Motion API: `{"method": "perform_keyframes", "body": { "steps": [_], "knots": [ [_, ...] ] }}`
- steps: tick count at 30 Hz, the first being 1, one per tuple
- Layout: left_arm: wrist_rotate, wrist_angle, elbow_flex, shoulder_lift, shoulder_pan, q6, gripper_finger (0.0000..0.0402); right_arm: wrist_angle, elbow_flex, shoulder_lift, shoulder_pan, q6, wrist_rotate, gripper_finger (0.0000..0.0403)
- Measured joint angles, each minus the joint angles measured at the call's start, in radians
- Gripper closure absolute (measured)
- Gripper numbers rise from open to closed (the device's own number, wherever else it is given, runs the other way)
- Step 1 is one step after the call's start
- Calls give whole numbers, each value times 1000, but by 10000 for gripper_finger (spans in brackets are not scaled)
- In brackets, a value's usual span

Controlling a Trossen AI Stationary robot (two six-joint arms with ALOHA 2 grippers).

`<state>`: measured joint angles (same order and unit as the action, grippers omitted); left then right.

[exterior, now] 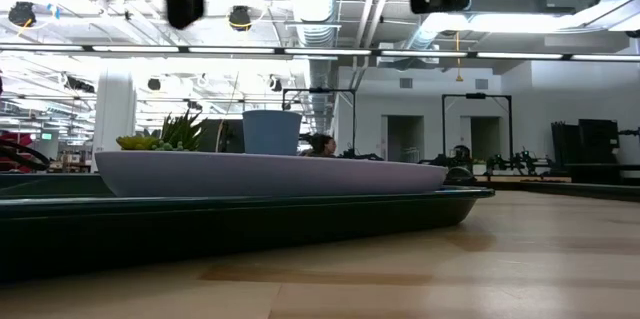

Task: Pick and place plate/cup/fork/spoon on tray
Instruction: Put the orange spoon on the black serving tray to the left of the orange fork

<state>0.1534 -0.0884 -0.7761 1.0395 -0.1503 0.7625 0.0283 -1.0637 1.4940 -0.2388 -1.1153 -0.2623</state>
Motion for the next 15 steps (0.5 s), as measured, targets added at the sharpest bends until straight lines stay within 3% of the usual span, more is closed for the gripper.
{"method": "perform_keyframes", "body": {
  "steps": [4,8,12,15],
  "knots": [
    [113,-241,0,-113,-110,243,401,-10,0,0,-43,-30,20,164],
    [319,-528,0,-178,-336,610,401,-32,0,0,-91,-37,72,166],
    [504,-719,0,-176,-585,967,401,-32,0,0,-125,-58,119,171],
    [549,-784,-1,-131,-727,1148,401,-30,0,0,-134,-63,136,174]
  ]
}}
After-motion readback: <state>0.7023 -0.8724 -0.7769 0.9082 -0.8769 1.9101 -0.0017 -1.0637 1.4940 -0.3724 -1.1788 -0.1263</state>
